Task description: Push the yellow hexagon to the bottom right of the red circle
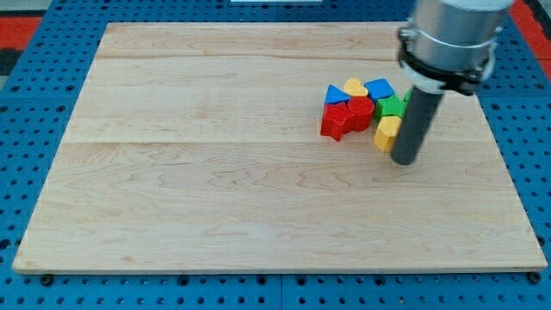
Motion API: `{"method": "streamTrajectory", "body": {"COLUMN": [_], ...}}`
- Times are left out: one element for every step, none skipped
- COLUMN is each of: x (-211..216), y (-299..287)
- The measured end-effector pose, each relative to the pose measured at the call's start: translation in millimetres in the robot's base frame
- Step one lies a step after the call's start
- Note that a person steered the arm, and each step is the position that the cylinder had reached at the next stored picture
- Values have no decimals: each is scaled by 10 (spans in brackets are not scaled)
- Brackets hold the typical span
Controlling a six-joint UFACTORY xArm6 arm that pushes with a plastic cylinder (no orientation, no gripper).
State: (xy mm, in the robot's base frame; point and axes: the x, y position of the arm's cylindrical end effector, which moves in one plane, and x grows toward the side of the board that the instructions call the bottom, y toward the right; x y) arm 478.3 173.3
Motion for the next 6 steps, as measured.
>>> {"method": "streamTrajectory", "body": {"x": [4,-128,-158,-202,-259,-293], "y": [319,287,400,352,114,-1]}}
